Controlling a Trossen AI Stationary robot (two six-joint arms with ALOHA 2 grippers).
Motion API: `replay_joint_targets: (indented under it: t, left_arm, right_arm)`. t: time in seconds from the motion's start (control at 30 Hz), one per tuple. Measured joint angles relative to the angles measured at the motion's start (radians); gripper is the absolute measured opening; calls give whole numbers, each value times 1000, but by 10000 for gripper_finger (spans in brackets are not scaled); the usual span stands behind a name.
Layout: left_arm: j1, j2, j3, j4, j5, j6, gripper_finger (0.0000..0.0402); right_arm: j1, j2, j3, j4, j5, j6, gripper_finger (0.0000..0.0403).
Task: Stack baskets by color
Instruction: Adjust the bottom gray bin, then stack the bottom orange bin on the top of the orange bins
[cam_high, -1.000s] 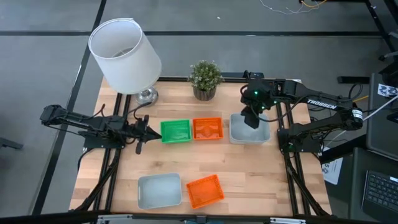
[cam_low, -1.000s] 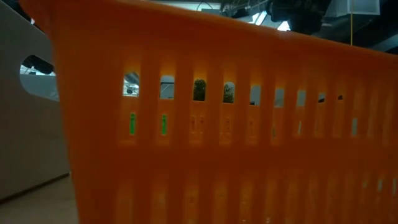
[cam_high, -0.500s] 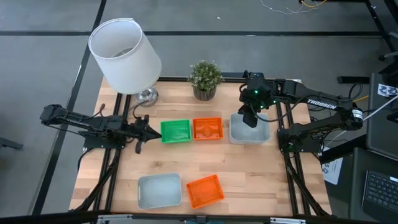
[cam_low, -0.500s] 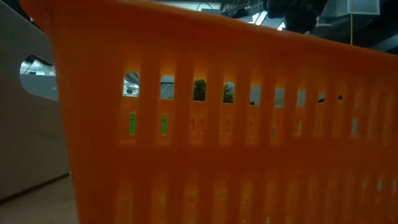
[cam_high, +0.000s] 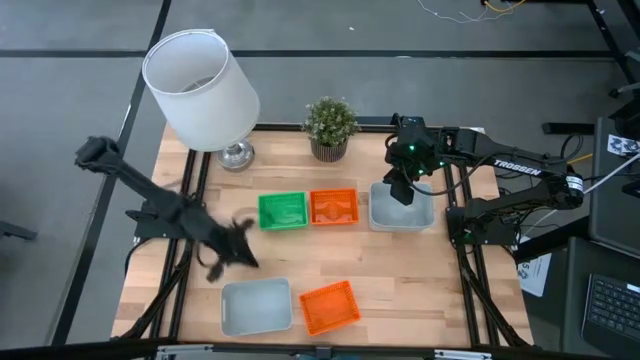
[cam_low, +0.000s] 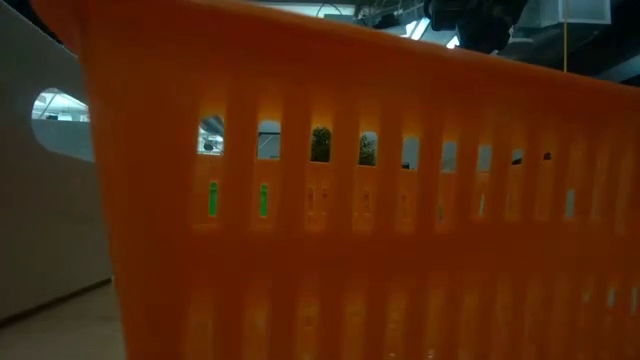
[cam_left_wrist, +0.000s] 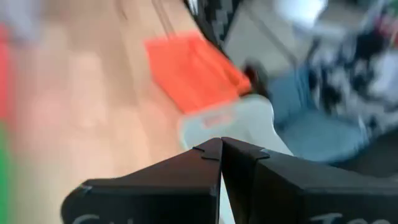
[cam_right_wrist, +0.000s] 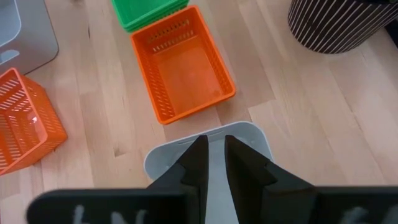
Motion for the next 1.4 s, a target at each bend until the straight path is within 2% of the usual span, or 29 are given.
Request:
replay_joint_targets:
  t: [0.13,0.27,0.53,0.63,0.83,1.0,1.2,1.27,1.4]
  left_arm:
    - [-76,263,128,-16,9,-44,0]
    - [-106,460,274,-35,11,-88,0]
    - [-55,753,530,-359,1,-256,0]
    - [-19,835,596,-383,2,-239,0]
    - [117,926,695,-387,-27,-36,0]
    - [260,934,748,-378,-25,177,0]
    - [365,931,820,-391,-78,278,0]
    - [366,931,857,-471,-75,329,0]
    - [320,893,963,-757,-74,374,0]
  right_arm:
    - [0,0,0,0,0,-2,53]
    - [0,1,-1,1,0,-24,53]
    - [0,1,-1,1,0,-29,53]
    - [0,1,-1,1,0,-29,53]
    - [0,1,-1,0,0,-29,53]
    - [0,0,-1,-9,0,-29,53]
    - [0,1,-1,-21,0,-27,53]
    - [0,1,-1,-27,0,-26,53]
    - [0,0,-1,-51,0,-26,53]
